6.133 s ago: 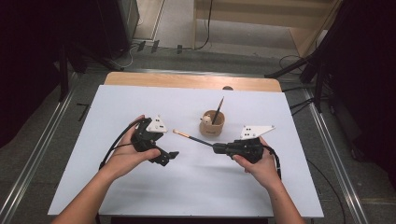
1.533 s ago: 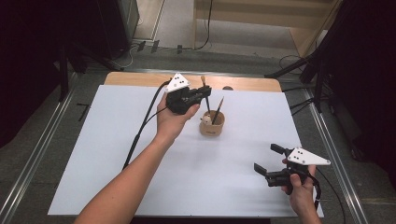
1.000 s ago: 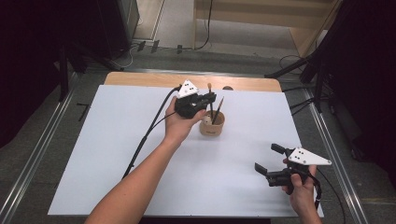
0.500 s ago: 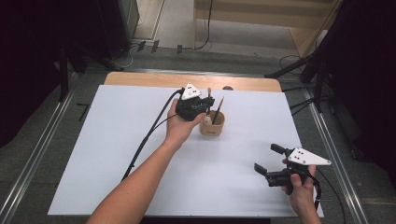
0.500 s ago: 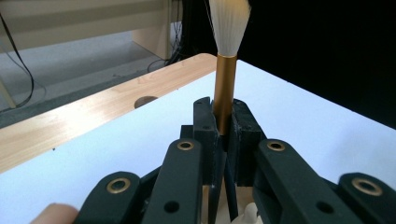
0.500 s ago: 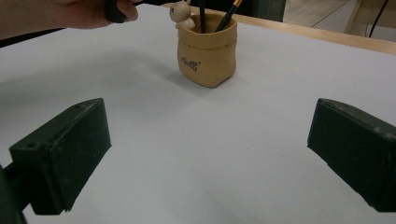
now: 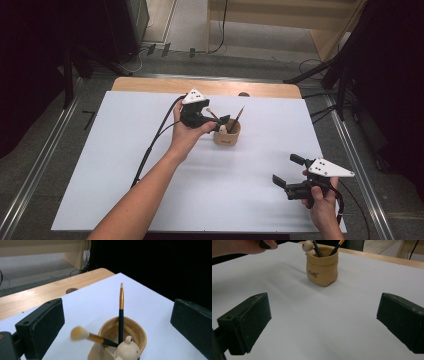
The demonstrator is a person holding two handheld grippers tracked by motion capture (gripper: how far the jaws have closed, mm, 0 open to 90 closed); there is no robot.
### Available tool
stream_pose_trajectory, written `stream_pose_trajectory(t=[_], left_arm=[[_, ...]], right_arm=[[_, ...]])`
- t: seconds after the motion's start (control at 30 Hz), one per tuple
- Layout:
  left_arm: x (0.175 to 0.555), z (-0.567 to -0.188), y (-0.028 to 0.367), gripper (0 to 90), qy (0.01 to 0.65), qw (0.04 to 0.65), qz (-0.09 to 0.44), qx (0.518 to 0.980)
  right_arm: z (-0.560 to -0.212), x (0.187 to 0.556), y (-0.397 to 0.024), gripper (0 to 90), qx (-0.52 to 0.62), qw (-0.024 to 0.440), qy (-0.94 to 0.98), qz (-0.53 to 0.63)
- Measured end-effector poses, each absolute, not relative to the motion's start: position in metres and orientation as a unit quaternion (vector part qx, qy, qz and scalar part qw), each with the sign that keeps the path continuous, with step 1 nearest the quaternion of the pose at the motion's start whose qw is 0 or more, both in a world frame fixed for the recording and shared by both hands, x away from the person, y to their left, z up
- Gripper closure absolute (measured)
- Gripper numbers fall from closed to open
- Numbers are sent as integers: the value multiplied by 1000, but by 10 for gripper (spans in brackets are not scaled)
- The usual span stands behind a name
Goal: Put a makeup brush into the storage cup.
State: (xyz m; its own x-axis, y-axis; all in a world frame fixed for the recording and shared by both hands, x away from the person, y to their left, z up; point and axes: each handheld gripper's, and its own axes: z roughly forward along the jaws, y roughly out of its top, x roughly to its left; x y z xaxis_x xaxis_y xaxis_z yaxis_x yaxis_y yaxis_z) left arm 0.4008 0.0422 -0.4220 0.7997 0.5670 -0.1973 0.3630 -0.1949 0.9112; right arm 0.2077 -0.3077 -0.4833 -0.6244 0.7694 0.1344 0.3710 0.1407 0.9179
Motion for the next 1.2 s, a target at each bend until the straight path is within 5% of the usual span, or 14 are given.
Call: stream_pose_trajectory(t=[1.2], left_arm=[[321, -413, 161, 0, 345, 552, 190, 735]], right_arm=[[-486, 208, -309, 0, 401, 190, 724, 529]])
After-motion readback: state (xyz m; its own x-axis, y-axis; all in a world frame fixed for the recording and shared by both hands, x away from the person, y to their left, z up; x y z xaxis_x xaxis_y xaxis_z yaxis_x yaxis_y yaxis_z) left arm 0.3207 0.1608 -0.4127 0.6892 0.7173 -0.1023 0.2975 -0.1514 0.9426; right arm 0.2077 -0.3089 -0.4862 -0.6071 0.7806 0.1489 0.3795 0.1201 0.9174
